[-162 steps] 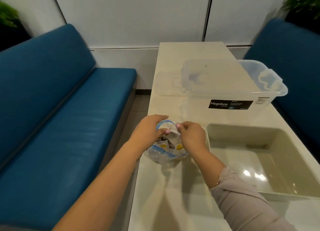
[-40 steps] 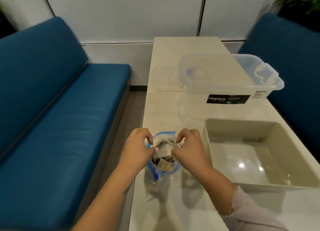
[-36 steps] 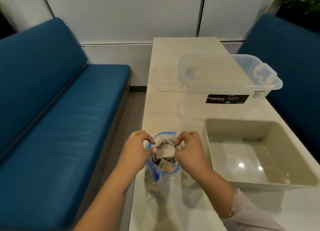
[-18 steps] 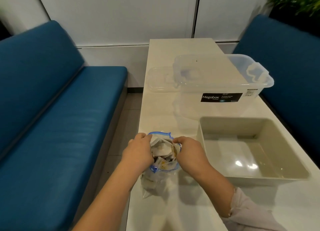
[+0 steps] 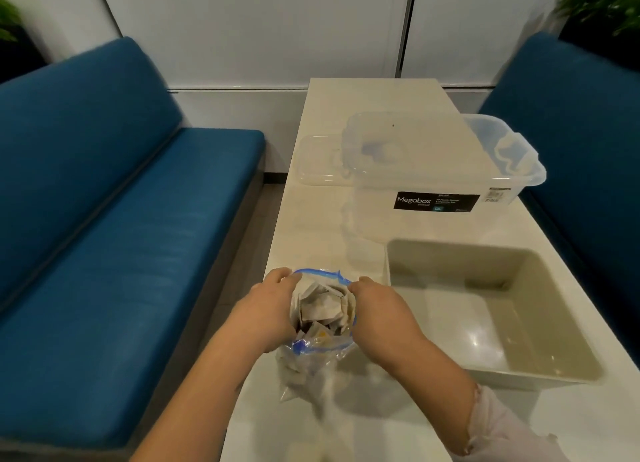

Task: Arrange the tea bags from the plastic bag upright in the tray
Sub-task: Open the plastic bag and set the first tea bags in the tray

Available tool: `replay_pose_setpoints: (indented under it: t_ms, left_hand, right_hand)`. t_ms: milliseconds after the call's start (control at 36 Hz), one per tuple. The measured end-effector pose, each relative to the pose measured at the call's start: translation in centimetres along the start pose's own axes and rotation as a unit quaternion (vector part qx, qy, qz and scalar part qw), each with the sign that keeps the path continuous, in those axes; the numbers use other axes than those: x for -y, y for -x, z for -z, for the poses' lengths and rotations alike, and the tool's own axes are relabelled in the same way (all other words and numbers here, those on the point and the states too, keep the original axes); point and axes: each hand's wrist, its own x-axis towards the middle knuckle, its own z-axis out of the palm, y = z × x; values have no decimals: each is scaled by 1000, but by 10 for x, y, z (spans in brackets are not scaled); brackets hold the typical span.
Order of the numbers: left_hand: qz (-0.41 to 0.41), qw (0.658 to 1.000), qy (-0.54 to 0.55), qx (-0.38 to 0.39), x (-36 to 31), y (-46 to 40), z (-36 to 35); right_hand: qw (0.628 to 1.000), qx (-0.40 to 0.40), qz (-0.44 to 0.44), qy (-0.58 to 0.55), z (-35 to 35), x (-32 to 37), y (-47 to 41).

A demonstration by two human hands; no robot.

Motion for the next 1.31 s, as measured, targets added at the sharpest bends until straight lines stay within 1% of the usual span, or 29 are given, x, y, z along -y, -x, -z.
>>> replay_pose_setpoints:
  t_ms: [83, 167, 278, 361, 500, 611, 694, 806, 861, 972, 1056, 1111, 1167, 1250, 1306]
  left_hand:
    - [5, 1000, 24, 10, -4, -1, -2]
    - [14, 999, 52, -3, -8, 0, -3]
    - [38, 994, 90, -54, -11, -1, -8]
    - [55, 989, 104, -89, -17, -1, -11]
    - [87, 977, 133, -146, -26, 0, -14]
    - [109, 970, 141, -164, -30, 2, -16]
    - [118, 965, 150, -180, -32, 4, -17]
    - [121, 959, 167, -194, -31, 5, -18]
    - [109, 957, 179, -200, -31, 5, -17]
    - [60, 951, 209, -221, -33, 3, -9]
    - [26, 935, 266, -235, -35, -1, -2]
    - [6, 925, 304, -227, -37, -4, 3]
    - [-9, 898, 383, -216, -37, -5, 9]
    - [-11, 847, 503, -169, -35, -4, 19]
    - [8, 834, 540, -117, -33, -3, 25]
  right_hand:
    - [999, 18, 23, 23, -1, -3, -2]
    - [998, 17, 39, 41, 7, -7, -6]
    - [998, -24, 44, 32, 19, -10, -13]
    - [996, -46, 72, 37, 26, -11, -20]
    - [986, -40, 122, 103, 21, -10, -36]
    - [978, -47, 156, 130, 18, -11, -41]
    - [976, -59, 173, 117, 20, -15, -43]
    - [981, -62, 171, 73, 29, -20, -43]
    - [983, -64, 163, 57, 35, -24, -43]
    - [987, -69, 144, 15, 49, -28, -45]
    - [987, -74, 138, -19, 59, -27, -46]
    - [986, -74, 141, -40, 64, -24, -47]
    - [984, -71, 148, -72, 68, -21, -46]
    - [975, -68, 169, -129, 74, -15, -44]
    - [965, -74, 186, -169, 76, -11, -43]
